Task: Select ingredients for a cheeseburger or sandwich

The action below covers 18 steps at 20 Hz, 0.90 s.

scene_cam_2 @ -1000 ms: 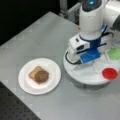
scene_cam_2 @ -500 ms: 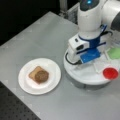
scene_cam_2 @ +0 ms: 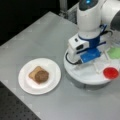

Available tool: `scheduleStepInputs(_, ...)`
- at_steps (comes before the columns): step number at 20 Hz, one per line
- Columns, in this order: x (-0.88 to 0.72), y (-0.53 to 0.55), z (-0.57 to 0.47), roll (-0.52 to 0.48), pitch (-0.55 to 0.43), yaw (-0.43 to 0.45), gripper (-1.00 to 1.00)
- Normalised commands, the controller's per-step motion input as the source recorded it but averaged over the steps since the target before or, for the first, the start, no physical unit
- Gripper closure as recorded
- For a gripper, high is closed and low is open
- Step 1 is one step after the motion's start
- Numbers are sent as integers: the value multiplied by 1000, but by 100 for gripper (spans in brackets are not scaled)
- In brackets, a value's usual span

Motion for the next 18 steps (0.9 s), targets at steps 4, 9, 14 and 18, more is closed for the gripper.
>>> scheduleStepInputs(4, 23, 95, 257, 21, 146, -80, -100)
scheduleStepInputs(9, 65, 73, 142, -12, 105, -51, -100)
scheduleStepInputs(14, 66, 27, 134, -103, 123, -53, -100)
scheduleStepInputs(18, 70, 13, 221, -176, 158, -72, -100)
